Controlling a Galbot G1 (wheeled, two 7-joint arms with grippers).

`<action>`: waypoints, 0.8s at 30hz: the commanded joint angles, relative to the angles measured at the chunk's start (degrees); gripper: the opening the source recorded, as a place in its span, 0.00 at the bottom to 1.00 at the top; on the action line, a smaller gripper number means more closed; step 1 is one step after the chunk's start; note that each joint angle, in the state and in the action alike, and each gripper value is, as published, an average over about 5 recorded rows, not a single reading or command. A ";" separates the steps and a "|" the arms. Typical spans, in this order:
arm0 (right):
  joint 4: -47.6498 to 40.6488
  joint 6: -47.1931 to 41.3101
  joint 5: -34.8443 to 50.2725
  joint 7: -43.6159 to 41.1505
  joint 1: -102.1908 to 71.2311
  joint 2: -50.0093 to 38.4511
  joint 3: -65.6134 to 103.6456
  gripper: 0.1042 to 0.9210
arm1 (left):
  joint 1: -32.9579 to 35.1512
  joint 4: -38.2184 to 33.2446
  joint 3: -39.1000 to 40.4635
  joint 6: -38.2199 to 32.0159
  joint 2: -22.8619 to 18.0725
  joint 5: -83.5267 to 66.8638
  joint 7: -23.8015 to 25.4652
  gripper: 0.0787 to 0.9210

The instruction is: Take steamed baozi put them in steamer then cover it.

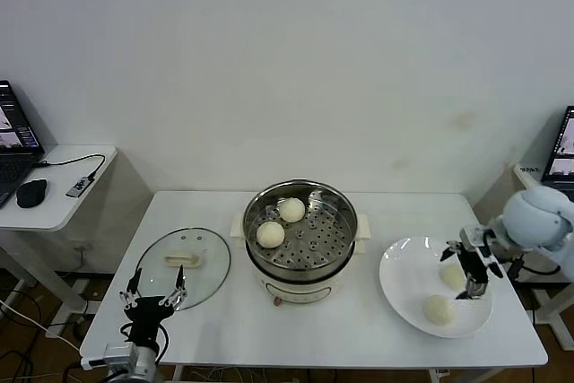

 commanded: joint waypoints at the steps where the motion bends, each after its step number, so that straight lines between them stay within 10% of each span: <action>1: -0.71 1.58 -4.82 2.33 -15.36 -0.92 10.60 0.88 | 0.09 0.04 -0.10 0.01 0.04 0.18 0.02 0.88; 24: -6.92 1.04 -8.64 6.21 -17.99 8.53 10.20 0.87 | -0.24 0.78 -0.60 -0.08 -0.11 0.13 0.06 0.88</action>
